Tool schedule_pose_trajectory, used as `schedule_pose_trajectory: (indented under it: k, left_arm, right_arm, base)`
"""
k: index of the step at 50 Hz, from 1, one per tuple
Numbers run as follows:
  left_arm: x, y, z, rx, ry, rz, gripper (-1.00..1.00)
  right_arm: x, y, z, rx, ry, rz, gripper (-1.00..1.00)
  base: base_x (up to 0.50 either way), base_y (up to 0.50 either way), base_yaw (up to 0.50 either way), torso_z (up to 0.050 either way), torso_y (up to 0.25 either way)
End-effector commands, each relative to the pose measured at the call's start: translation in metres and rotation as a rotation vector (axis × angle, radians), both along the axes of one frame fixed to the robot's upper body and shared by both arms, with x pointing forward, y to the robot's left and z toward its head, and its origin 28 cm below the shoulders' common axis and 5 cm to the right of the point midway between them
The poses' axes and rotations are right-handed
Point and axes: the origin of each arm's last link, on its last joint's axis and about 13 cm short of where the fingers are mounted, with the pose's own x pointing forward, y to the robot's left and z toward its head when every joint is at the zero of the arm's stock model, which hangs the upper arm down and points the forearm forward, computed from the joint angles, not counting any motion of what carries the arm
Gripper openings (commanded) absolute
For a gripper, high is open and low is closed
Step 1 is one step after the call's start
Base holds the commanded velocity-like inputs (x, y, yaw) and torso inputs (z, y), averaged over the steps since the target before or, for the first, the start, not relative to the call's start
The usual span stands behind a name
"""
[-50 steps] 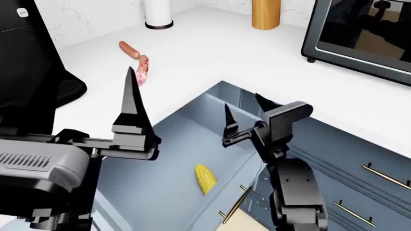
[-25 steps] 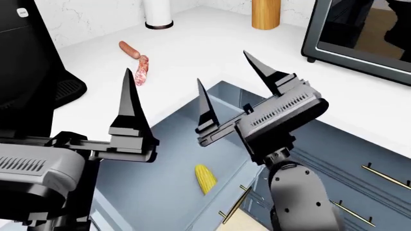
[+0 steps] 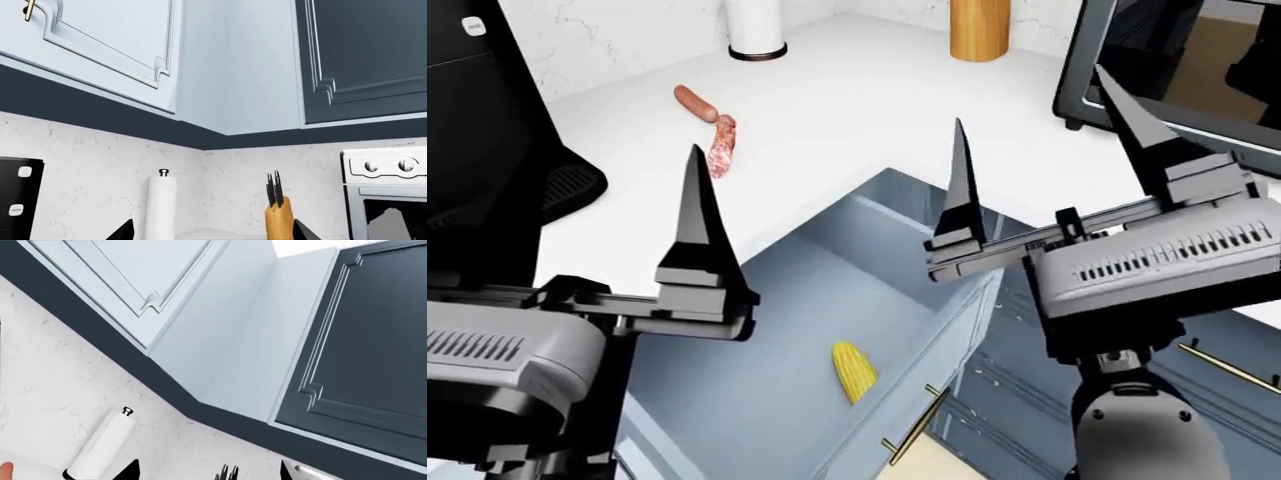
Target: Close the right drawer.
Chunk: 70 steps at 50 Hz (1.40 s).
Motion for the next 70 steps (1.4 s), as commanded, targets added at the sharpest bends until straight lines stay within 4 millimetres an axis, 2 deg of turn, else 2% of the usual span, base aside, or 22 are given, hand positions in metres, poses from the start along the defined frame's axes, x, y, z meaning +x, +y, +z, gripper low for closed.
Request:
schedule_pose_trajectory:
  k: [1, 23, 39, 58, 70]
  left_arm:
    - [0.0, -0.001, -0.001, 0.002, 0.001, -0.005, 1.0]
    - [0.0, -0.003, -0.004, 0.012, 0.011, -0.019, 1.0]
    - [0.005, -0.007, -0.007, 0.02, 0.028, -0.041, 1.0]
    - [0.024, -0.047, -0.017, -0.003, 0.135, -0.296, 1.0]
    - [0.024, -0.064, -0.022, -0.068, 0.235, -0.458, 1.0]
  right_arm:
    - [-0.02, -0.016, 0.004, 0.033, -0.042, -0.114, 1.0]
    - [-0.043, -0.024, 0.011, 0.06, -0.089, -0.194, 1.0]
    - [-0.043, -0.024, 0.012, 0.061, -0.086, -0.193, 1.0]
    - [-0.039, -0.025, 0.008, 0.068, -0.08, -0.177, 1.0]
    - [-0.039, -0.024, 0.008, 0.072, -0.074, -0.173, 1.0]
  base:
    - [0.0, 0.0, 0.0, 0.0, 0.0]
    - [0.0, 0.0, 0.0, 0.0, 0.0]
    - [0.0, 0.0, 0.0, 0.0, 0.0]
    - [0.0, 0.0, 0.0, 0.0, 0.0]
    - [0.0, 0.0, 0.0, 0.0, 0.0]
